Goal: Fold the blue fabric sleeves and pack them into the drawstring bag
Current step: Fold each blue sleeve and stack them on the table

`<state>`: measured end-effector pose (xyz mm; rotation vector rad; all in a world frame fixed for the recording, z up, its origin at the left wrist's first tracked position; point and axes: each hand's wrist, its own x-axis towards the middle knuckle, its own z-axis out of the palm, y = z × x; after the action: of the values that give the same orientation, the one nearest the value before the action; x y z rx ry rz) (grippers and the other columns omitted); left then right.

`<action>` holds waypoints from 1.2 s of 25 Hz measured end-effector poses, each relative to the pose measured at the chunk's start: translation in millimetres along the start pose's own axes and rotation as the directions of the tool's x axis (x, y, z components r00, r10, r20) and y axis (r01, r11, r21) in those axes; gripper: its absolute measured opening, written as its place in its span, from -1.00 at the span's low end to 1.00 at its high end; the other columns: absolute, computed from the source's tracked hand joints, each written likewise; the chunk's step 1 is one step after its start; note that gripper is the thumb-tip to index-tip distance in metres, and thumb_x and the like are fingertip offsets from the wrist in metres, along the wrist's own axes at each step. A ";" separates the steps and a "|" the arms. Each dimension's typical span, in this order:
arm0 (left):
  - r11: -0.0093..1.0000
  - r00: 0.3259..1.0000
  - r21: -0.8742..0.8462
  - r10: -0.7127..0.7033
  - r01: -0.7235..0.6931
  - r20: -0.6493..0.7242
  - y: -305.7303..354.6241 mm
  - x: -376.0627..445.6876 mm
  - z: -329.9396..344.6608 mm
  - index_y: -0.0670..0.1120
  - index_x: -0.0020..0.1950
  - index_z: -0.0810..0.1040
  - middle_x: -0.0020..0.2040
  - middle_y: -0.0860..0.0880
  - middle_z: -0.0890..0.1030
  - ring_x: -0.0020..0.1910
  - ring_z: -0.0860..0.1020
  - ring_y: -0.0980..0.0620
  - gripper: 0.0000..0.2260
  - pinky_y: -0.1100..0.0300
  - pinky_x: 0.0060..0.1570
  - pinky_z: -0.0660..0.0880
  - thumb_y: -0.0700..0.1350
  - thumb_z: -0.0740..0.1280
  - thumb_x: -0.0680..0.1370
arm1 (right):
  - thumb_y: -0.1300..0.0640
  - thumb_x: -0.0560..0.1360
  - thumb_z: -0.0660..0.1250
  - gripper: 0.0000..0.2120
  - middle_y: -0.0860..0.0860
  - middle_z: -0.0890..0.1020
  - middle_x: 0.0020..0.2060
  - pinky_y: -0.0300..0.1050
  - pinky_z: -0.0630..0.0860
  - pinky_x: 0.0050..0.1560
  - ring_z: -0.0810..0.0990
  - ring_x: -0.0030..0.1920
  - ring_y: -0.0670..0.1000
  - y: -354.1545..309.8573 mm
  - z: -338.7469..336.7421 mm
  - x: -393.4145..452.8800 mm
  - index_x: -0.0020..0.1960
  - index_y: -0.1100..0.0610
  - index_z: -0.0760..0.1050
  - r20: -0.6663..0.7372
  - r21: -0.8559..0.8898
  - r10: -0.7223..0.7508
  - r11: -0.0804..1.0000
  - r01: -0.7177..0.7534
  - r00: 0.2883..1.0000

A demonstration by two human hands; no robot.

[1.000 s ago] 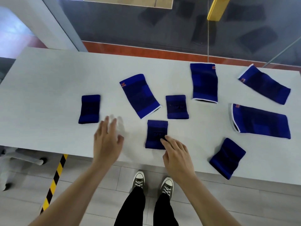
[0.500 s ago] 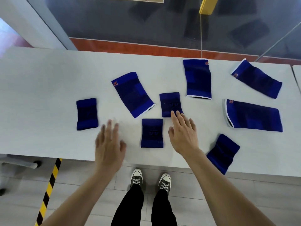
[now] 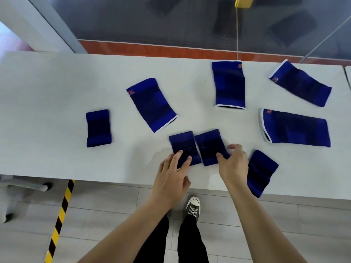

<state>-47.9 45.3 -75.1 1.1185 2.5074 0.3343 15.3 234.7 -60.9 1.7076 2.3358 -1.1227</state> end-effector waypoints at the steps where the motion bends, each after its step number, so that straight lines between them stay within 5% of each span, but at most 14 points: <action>1: 1.000 1.000 -0.024 -0.007 0.007 -0.007 1.0 0.0 -1.9 -0.07 0.55 0.29 0.54 -0.17 0.26 0.48 0.30 -0.17 -0.45 -0.05 0.41 0.36 -0.06 0.18 0.55 | 0.08 0.58 0.36 -0.74 0.06 0.64 0.02 -0.05 0.55 -0.09 0.61 -0.07 0.07 -1.1 -5.6 0.7 0.25 0.11 0.51 0.026 0.102 0.028 0.994 -0.030 0.999; 5: 0.983 0.985 -0.138 -0.137 0.122 -0.108 -7.2 -4.9 -10.5 -0.13 0.52 0.31 0.47 -0.14 0.36 0.36 0.40 -0.14 -0.46 0.03 0.33 0.39 -0.15 0.26 0.52 | 0.09 0.62 0.32 -0.88 -0.05 0.69 -0.22 -0.34 0.51 -0.28 0.62 -0.25 -0.13 -15.1 -24.2 -7.6 0.09 0.04 0.62 0.071 0.453 -0.077 0.891 0.037 0.995; 8: 0.971 0.970 -0.181 -0.187 0.158 -0.157 -12.8 -8.8 -11.6 -0.15 0.52 0.29 0.38 -0.10 0.47 0.29 0.44 -0.11 -0.45 0.05 0.29 0.38 -0.17 0.27 0.52 | 0.18 0.61 0.33 -0.87 -0.11 0.71 -0.30 -0.36 0.52 -0.27 0.61 -0.33 -0.19 -33.9 -9.6 -18.8 -0.01 0.02 0.64 0.163 0.579 -0.198 0.813 0.068 0.967; 13: 0.961 0.965 -0.216 -0.212 0.176 -0.157 -8.1 -8.2 -10.2 -0.09 0.56 0.24 0.25 -0.02 0.55 0.24 0.44 -0.04 -0.40 0.06 0.26 0.39 -0.15 0.30 0.53 | 0.09 0.57 0.36 -0.90 0.02 0.72 -0.24 0.08 0.64 -0.07 0.68 -0.17 0.09 -31.2 30.6 -25.0 -0.06 -0.01 0.65 0.279 0.405 -0.140 0.914 0.016 0.950; 17: 0.984 0.970 -0.097 -0.167 0.152 -0.177 -8.7 -7.2 -0.5 -0.06 0.52 0.33 0.31 0.01 0.54 0.27 0.47 -0.05 -0.43 0.06 0.24 0.42 -0.04 0.36 0.52 | 0.10 0.56 0.37 -0.88 -0.10 0.67 -0.12 -0.28 0.50 -0.17 0.64 -0.13 -0.14 -30.3 30.4 -25.7 0.08 -0.05 0.55 0.220 0.349 -0.123 0.936 0.040 0.968; 22: 0.983 0.949 -0.034 -0.180 0.178 -0.260 -5.8 3.0 6.2 -0.05 0.38 0.49 0.19 0.01 0.59 0.10 0.53 -0.06 -0.55 0.07 0.08 0.43 -0.01 0.42 0.51 | 0.07 0.58 0.34 -0.90 -0.03 0.50 0.01 -0.55 0.38 -0.22 0.58 -0.15 -0.16 -24.9 35.7 -27.5 -0.04 0.07 0.59 0.097 0.297 -0.086 0.953 0.053 0.992; 30: 0.988 0.945 -0.023 -0.155 0.154 -0.287 -8.0 9.9 7.7 -0.03 0.30 0.55 0.14 0.02 0.59 0.04 0.52 -0.05 -0.58 0.06 0.04 0.45 -0.05 0.48 0.46 | 0.10 0.53 0.41 -0.87 -0.06 0.55 -0.05 -0.46 0.42 -0.18 0.56 -0.12 -0.17 -20.4 37.6 -28.3 0.06 0.01 0.53 0.079 0.290 -0.086 0.955 0.060 0.993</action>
<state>-56.1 48.0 -87.3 0.9203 2.8285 0.4847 -4.6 187.7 -65.9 1.6185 2.2904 -1.5862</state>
